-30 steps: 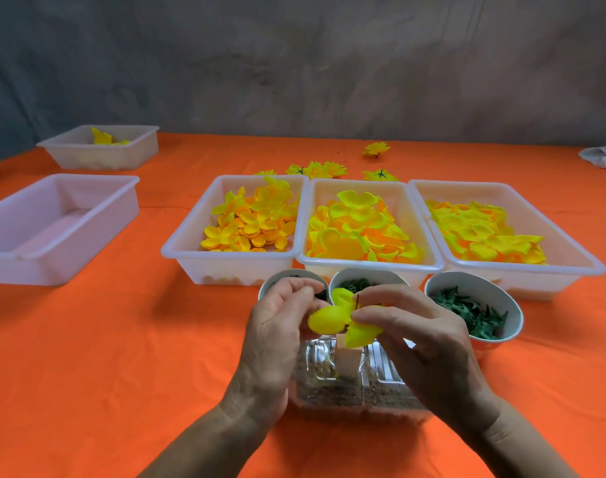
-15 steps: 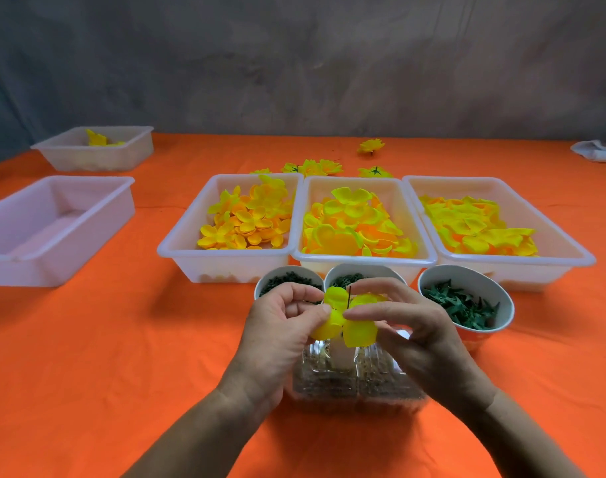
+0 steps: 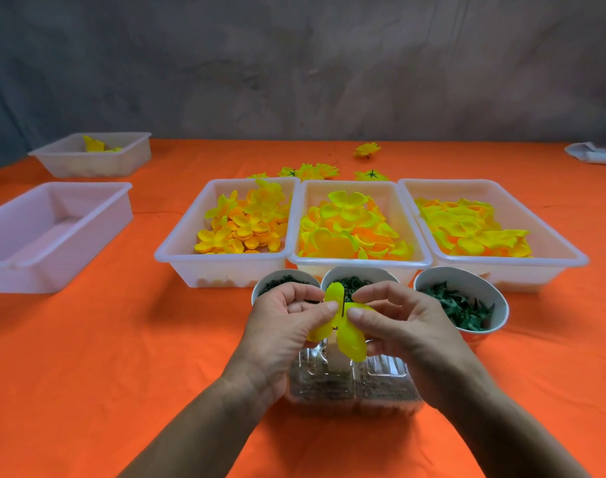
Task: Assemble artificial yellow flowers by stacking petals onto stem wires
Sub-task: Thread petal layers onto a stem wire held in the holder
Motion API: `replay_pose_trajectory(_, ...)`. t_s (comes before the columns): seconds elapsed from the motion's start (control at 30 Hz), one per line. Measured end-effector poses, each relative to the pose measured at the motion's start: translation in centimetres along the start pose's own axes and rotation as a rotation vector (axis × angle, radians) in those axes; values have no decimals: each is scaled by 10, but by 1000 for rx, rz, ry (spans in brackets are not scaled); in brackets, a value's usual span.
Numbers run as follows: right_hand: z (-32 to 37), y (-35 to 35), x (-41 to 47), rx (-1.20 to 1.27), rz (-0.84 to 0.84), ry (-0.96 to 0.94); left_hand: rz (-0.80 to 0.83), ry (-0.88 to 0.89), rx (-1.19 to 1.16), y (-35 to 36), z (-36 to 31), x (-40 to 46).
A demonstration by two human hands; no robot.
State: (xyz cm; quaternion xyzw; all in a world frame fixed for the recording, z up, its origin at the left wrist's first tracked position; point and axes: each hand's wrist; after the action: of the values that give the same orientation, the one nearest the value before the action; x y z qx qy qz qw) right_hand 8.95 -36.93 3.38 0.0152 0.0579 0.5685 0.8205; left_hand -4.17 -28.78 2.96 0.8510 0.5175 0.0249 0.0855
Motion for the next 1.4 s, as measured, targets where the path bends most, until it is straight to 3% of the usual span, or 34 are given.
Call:
replay_pose_trajectory(0.23, -1, 4, 6, 176, -35, 264, 28, -87, 63, 0, 2, 2)
replay_pose_trajectory(0.5, 1, 7, 13, 159, 2, 275, -22, -108, 26, 1, 2, 8)
replay_pose_trajectory(0.8, -2, 8, 16, 327, 90, 416, -30, -138, -32, 5, 1, 7)
replay_pose_trajectory(1.1, -3, 12, 16, 281, -34, 328, -16, -149, 2, 2, 0, 6)
replay_pose_trajectory(1.4, -1, 10, 12, 311, -18, 329, 35, -177, -7, 1, -2, 3)
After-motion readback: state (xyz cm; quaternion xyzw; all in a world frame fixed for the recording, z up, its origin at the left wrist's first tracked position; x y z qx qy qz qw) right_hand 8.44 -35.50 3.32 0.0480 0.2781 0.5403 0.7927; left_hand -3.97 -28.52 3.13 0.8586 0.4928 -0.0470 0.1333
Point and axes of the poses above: each hand's wrist, its own x-axis towards the middle knuckle, its own y-axis out of the palm, z = x × y, and after that the axes turned 4 degrees about y, right-handed
